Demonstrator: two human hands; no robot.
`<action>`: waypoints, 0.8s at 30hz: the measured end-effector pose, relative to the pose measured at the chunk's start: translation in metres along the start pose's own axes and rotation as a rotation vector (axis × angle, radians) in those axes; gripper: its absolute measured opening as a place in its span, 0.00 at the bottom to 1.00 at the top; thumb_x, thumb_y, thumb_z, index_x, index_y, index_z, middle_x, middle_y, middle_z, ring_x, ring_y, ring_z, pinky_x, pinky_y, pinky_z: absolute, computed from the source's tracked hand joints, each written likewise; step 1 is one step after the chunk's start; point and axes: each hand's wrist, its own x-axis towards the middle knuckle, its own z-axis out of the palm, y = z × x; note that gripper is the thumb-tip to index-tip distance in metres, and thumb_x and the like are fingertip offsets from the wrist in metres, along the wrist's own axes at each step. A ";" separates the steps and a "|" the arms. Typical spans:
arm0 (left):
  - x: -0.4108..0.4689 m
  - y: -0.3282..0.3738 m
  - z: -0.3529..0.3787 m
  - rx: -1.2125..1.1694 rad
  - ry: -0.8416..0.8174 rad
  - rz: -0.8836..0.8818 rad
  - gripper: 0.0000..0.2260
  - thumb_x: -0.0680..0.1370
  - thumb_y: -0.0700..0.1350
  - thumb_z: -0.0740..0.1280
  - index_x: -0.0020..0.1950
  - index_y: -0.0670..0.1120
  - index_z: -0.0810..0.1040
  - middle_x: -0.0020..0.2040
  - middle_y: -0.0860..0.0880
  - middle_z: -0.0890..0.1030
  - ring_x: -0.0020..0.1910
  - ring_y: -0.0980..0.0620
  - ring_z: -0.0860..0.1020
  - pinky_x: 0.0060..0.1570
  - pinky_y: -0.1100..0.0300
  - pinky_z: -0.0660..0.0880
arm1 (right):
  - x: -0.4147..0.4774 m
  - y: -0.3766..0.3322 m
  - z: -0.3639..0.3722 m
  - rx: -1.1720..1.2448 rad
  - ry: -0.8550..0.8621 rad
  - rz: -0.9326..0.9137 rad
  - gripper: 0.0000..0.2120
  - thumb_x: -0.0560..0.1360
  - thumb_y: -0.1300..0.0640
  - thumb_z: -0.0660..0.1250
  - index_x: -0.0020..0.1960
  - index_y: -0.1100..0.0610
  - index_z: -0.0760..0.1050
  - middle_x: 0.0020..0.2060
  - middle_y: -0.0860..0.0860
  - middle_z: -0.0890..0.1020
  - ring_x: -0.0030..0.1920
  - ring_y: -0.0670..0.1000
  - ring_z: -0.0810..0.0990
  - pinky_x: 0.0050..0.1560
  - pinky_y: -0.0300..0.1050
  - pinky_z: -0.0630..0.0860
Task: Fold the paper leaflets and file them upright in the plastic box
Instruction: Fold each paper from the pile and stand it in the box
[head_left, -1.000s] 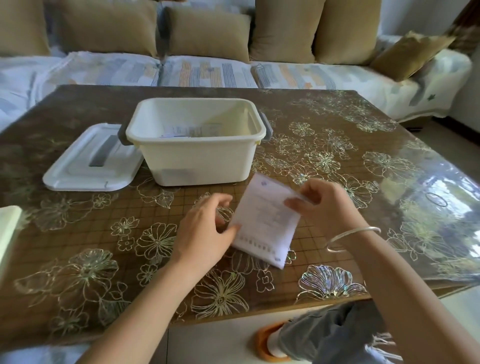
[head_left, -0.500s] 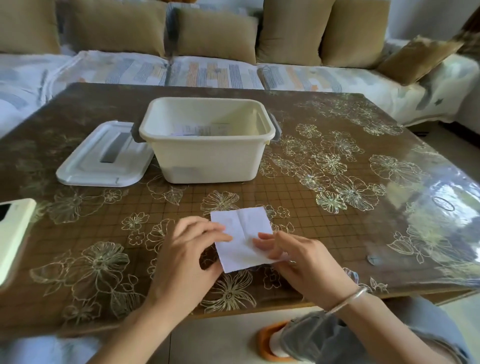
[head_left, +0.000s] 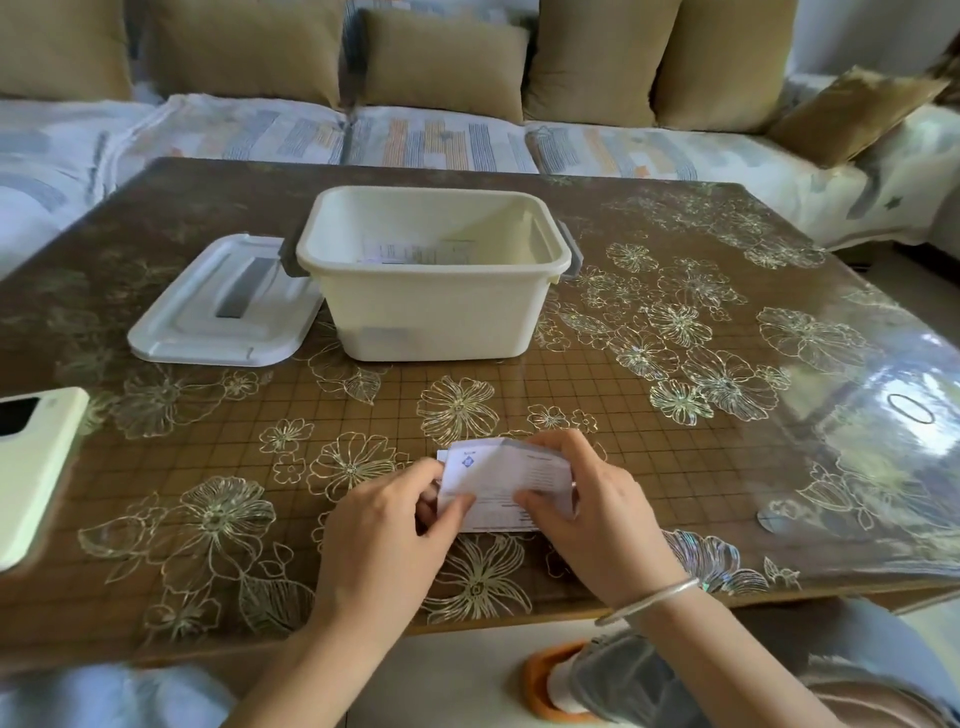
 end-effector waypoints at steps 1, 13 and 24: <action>0.000 0.001 0.001 0.011 0.013 0.006 0.08 0.72 0.52 0.73 0.39 0.51 0.77 0.28 0.57 0.75 0.27 0.58 0.74 0.25 0.56 0.73 | 0.000 0.000 0.002 -0.050 0.006 0.000 0.19 0.72 0.51 0.71 0.61 0.50 0.70 0.49 0.43 0.80 0.47 0.47 0.78 0.44 0.42 0.74; -0.004 0.005 0.003 0.164 0.071 0.043 0.19 0.67 0.49 0.78 0.56 0.48 0.80 0.53 0.50 0.75 0.45 0.52 0.76 0.32 0.67 0.71 | 0.004 0.007 -0.003 -0.294 0.045 -0.235 0.19 0.66 0.54 0.75 0.56 0.48 0.76 0.62 0.50 0.73 0.58 0.53 0.73 0.54 0.47 0.76; -0.001 -0.002 0.002 0.102 -0.010 0.169 0.07 0.72 0.47 0.73 0.50 0.50 0.85 0.45 0.57 0.78 0.46 0.54 0.75 0.36 0.62 0.75 | 0.001 0.019 -0.014 -0.344 -0.115 -0.488 0.08 0.73 0.50 0.66 0.50 0.50 0.80 0.50 0.41 0.83 0.48 0.46 0.83 0.40 0.44 0.81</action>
